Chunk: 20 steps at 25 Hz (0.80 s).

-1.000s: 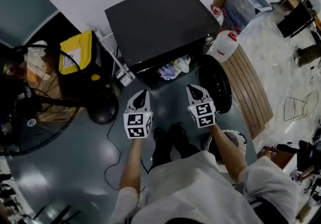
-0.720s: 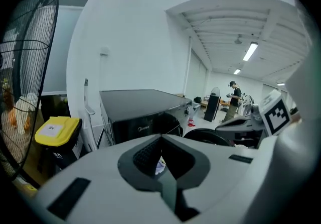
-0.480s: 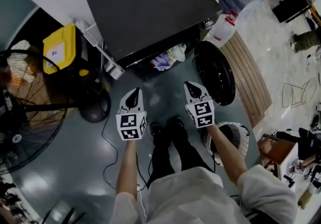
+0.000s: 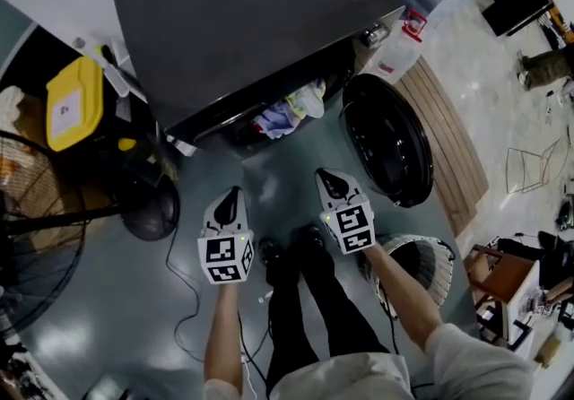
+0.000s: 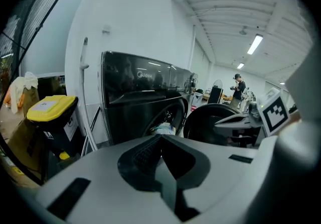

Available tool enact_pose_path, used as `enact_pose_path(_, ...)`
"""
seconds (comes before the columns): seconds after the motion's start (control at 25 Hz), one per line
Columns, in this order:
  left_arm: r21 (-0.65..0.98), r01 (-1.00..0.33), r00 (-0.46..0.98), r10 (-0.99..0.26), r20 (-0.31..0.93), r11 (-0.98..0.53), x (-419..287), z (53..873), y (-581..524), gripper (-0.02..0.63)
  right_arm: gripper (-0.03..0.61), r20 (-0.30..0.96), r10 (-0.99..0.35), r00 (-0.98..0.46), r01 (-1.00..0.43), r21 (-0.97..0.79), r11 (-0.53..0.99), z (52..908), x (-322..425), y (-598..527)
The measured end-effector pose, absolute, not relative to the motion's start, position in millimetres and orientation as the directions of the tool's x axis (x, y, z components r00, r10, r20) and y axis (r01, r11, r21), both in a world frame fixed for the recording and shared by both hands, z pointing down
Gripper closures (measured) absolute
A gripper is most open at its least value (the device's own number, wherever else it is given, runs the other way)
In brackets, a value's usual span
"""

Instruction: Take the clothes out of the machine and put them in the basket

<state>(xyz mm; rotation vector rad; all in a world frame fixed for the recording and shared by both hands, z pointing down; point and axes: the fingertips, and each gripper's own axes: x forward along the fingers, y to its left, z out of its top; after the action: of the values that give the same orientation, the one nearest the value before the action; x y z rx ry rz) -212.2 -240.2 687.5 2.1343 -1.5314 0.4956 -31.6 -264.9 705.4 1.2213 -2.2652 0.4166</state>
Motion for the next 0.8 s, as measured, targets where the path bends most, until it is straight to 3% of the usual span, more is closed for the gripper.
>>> enact_pose_path(0.8, 0.189, -0.939, 0.344, -0.742, 0.575, -0.288, -199.8, 878.7, -240.2, 0.595, 0.555, 0.589, -0.662, -0.463, -0.832, -0.031, 0.555, 908.5, -53.5, -293.0)
